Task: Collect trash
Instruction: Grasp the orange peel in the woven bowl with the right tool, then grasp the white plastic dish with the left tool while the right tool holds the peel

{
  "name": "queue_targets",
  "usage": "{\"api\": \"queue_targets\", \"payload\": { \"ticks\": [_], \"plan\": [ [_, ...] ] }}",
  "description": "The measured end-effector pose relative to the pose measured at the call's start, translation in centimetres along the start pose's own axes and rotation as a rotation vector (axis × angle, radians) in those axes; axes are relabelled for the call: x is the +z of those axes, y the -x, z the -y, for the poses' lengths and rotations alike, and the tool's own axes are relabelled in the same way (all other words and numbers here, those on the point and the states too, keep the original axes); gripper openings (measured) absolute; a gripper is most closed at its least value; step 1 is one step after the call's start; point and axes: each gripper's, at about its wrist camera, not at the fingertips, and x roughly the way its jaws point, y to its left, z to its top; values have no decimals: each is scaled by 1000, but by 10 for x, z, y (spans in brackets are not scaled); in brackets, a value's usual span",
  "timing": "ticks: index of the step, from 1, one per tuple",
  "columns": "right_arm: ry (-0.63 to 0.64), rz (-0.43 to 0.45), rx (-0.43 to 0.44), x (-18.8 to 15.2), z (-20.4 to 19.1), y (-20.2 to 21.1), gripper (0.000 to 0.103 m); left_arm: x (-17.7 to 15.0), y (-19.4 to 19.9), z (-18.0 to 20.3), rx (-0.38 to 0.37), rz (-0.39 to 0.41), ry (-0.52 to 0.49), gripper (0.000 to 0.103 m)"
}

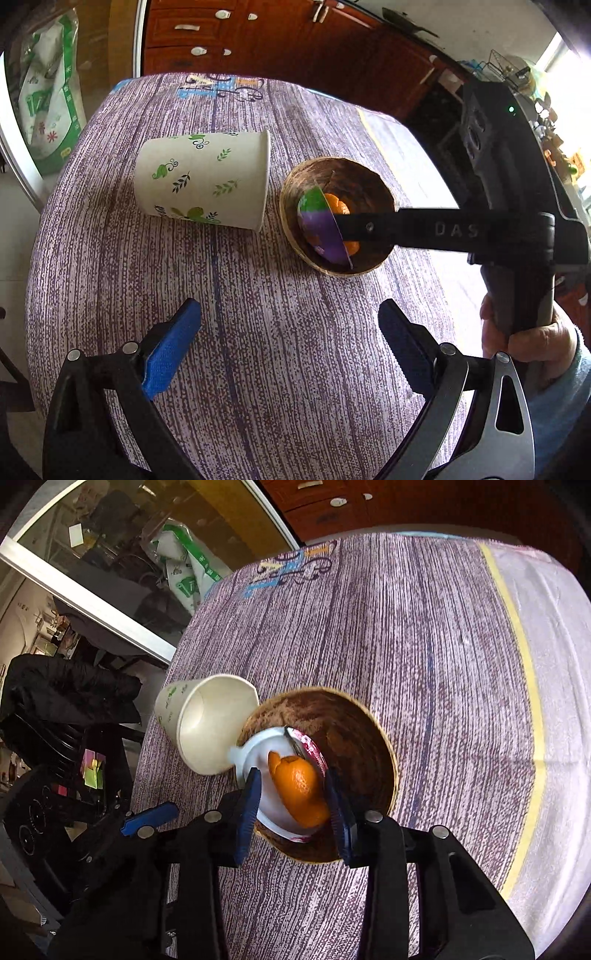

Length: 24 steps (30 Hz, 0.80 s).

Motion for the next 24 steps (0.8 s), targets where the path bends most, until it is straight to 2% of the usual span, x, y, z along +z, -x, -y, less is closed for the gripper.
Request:
{"api": "queue_targets", "payload": {
  "ticks": [3, 7, 13, 16, 18, 24],
  "plan": [
    [-29, 3, 12, -12, 7, 1, 18, -1, 3, 8, 0, 7, -17, 95],
    [-86, 26, 42, -30, 17, 17, 15, -2, 8, 20, 0, 19, -40, 91],
    [-147, 54, 74, -59, 35, 42, 15, -4, 9, 41, -15, 28, -84, 66],
    [-172, 69, 88, -69, 44, 48, 15, -3, 6, 52, -18, 24, -108, 50],
    [-179, 75, 92, -74, 45, 50, 15, 1, 2, 59, 9, 31, -131, 38],
    [-195, 88, 117, -81, 53, 54, 15, 11, -13, 54, 43, -4, -112, 36]
  ]
}}
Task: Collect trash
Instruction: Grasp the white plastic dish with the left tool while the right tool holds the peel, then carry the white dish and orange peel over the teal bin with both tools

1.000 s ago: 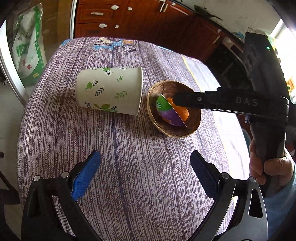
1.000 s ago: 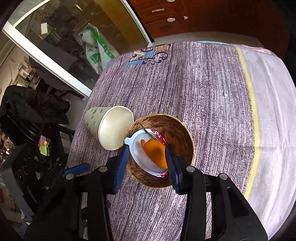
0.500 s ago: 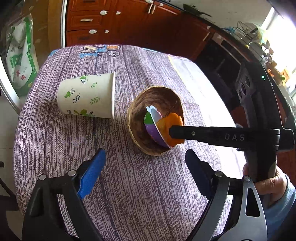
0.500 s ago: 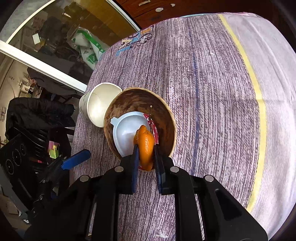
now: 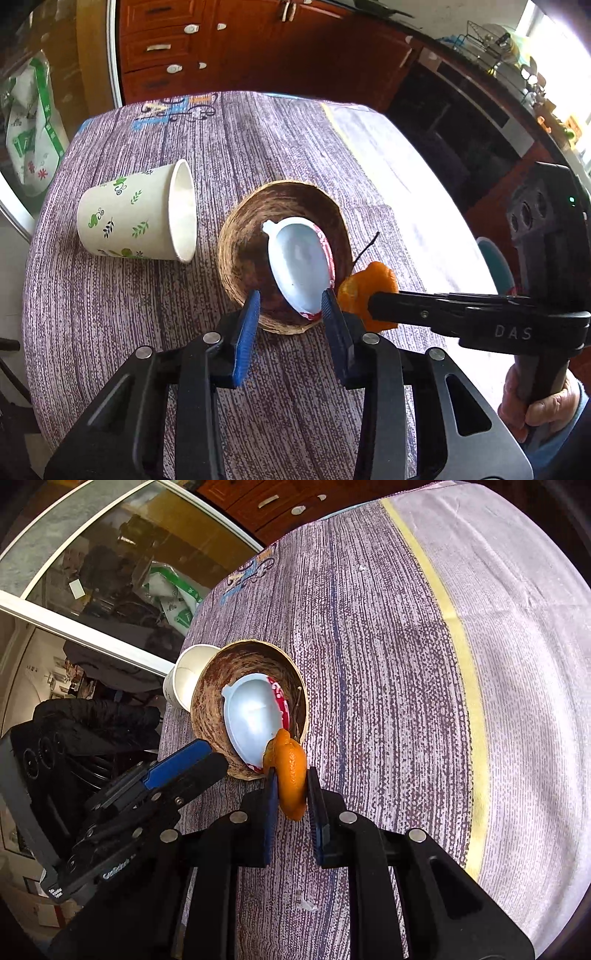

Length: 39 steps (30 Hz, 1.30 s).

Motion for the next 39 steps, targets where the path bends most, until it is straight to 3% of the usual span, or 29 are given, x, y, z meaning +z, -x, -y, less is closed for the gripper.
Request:
{"api": "queue_targets", "payload": {
  "ticks": [10, 15, 19, 20, 21, 24, 30, 39],
  "plan": [
    [12, 32, 39, -5, 6, 22, 15, 9, -27, -3, 25, -59, 2, 37],
    [-8, 45, 45, -6, 17, 30, 15, 12, -35, -4, 36, -50, 21, 54],
    [-25, 46, 47, -7, 23, 30, 15, 15, -41, 2, 31, -43, 16, 54],
    [-31, 46, 49, -7, 25, 30, 15, 15, -41, 3, 32, -39, 15, 49],
    [-36, 47, 50, -8, 27, 30, 15, 15, -43, 6, 36, -37, 8, 32],
    [-52, 50, 55, -9, 31, 31, 15, 12, -41, 14, 42, -19, -18, 6],
    [-72, 60, 58, -12, 36, 35, 15, 13, -18, 23, 65, 44, -39, 4],
    [-69, 105, 73, -22, 32, 58, 15, 5, 9, 43, 72, 41, -70, 4]
  ]
}}
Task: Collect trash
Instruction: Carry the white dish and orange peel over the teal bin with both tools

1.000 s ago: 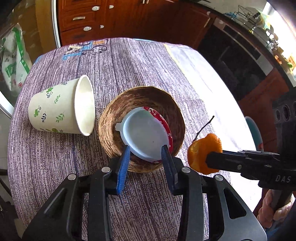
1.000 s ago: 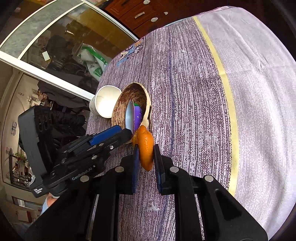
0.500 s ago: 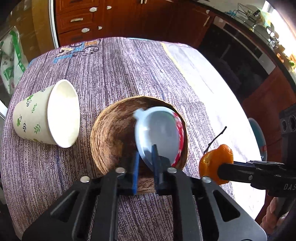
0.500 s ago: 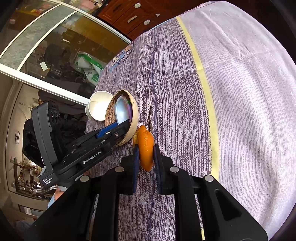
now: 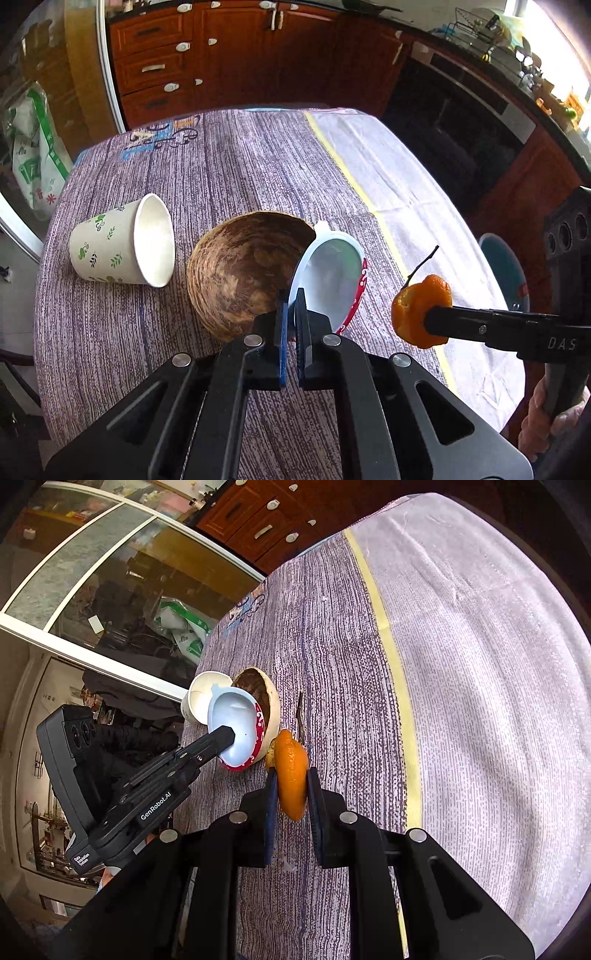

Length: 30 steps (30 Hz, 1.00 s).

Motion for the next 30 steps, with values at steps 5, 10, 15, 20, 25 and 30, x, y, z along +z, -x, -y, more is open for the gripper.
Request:
{"api": "queue_targets", "payload": {
  "ticks": [5, 10, 15, 20, 25, 30],
  "plan": [
    [0, 42, -2, -8, 2, 25, 15, -1, 20, 23, -11, 26, -49, 4],
    [-11, 94, -8, -19, 12, 56, 15, 2, 29, 62, -44, 27, -128, 4],
    [-46, 170, -27, -28, 37, 97, 16, 4, 21, 117, -98, -5, -235, 4],
    [-119, 280, -76, -40, 85, 155, 17, 6, -2, 182, -166, -61, -334, 4],
    [-244, 385, -144, -56, 148, 210, 17, 10, -26, 252, -233, -105, -432, 4],
    [-356, 468, -204, -74, 201, 252, 17, 10, -46, 309, -278, -139, -505, 4]
  ]
}}
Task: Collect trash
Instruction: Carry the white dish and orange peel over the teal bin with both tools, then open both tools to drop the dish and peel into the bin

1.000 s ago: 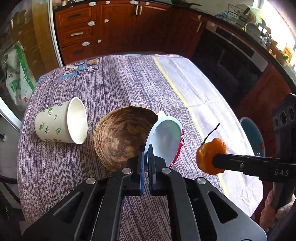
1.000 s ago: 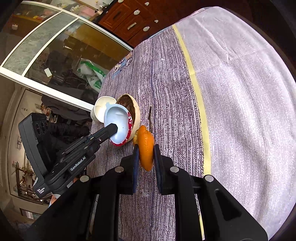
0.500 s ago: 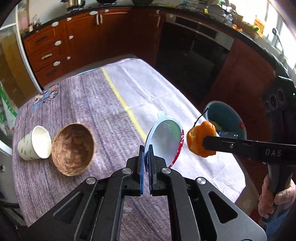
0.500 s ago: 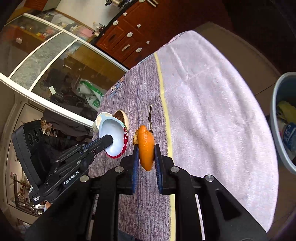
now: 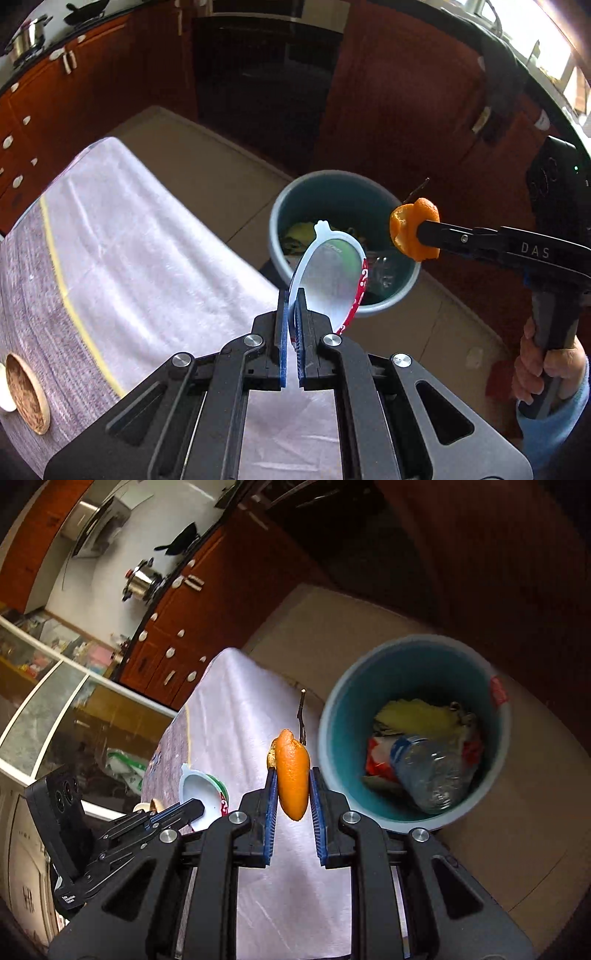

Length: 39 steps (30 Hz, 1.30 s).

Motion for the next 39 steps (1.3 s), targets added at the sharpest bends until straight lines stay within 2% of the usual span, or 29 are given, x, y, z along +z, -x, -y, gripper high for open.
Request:
{"api": "queue_targets", "payload": {
  "ticks": [9, 19, 20, 21, 22, 23, 24, 25, 27, 29, 30, 39],
  "plan": [
    [-108, 29, -78, 18, 61, 5, 18, 33, -55, 37, 3, -70, -74, 4],
    [-175, -22, -114, 20, 88, -24, 20, 38, -100, 48, 18, -153, -80, 6],
    [-176, -28, -110, 21, 89, -27, 26, 38, -102, 49, 19, -161, -79, 9],
    [-177, -29, -107, 21, 89, -28, 41, 38, -104, 50, 20, -167, -80, 21],
    [-176, -28, -106, 21, 88, -30, 50, 37, -104, 50, 28, -167, -83, 33],
    [-171, -24, -107, 21, 87, -31, 60, 36, -103, 49, 50, -158, -86, 59],
    [-162, -21, -109, 22, 85, -31, 61, 34, -100, 51, 72, -143, -90, 66],
    [-157, -23, -113, 22, 84, -32, 63, 33, -98, 50, 85, -129, -96, 66],
    [-162, -27, -118, 22, 81, -34, 80, 31, -96, 48, 83, -132, -94, 72],
    [-166, -29, -131, 21, 79, -35, 81, 28, -94, 45, 85, -139, -89, 75],
    [-171, -35, -141, 21, 77, -34, 87, 25, -91, 40, 89, -141, -89, 78],
    [-165, -53, -195, 12, 65, -34, 89, 14, -78, 50, 86, -123, -114, 87]
  ]
}}
